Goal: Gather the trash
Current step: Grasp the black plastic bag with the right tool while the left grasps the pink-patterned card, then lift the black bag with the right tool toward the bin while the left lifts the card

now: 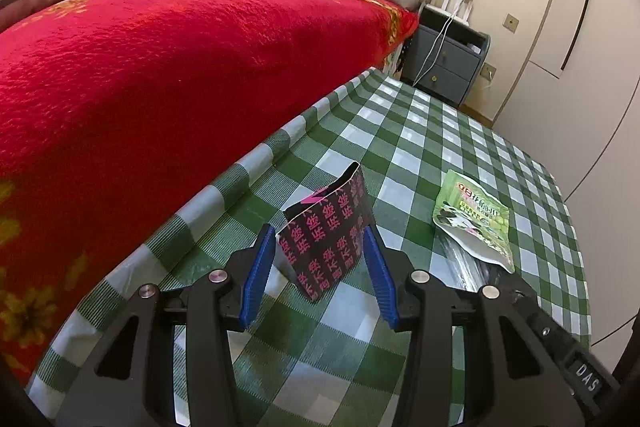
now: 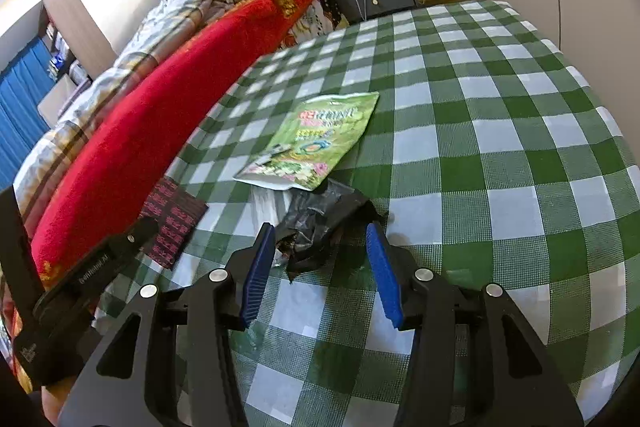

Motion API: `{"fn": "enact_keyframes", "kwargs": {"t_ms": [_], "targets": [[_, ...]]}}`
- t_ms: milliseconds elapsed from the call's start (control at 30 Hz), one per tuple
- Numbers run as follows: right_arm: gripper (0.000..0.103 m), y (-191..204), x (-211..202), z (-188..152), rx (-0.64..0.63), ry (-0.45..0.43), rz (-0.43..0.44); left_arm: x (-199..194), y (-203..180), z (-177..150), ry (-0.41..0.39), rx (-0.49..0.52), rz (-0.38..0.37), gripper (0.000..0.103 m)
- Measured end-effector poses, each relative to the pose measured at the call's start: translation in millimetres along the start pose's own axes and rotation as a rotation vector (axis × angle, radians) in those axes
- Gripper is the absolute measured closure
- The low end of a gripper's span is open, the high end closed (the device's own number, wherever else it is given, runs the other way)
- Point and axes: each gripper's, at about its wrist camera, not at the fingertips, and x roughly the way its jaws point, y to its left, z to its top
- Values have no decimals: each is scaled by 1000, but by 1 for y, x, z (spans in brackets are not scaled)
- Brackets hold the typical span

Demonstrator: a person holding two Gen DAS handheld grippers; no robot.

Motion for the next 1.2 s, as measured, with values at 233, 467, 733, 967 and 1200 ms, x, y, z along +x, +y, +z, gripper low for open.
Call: {"fn": "enact_keyframes", "kwargs": {"t_ms": [233, 467, 733, 967, 1200], "targets": [[83, -2, 0, -2, -5, 13, 11, 9, 0, 2, 28, -14, -35, 58], [84, 1, -7, -6, -39, 23, 1, 11, -7, -1, 56, -3, -93, 91], [85, 0, -38, -4, -71, 3, -33, -10, -17, -2, 38, 31, -144, 101], [85, 6, -83, -12, -139, -27, -79, -42, -24, -4, 22, 76, -182, 102], [85, 5, -142, -17, -163, -80, -110, -82, -37, -13, -4, 157, -226, 102]]}}
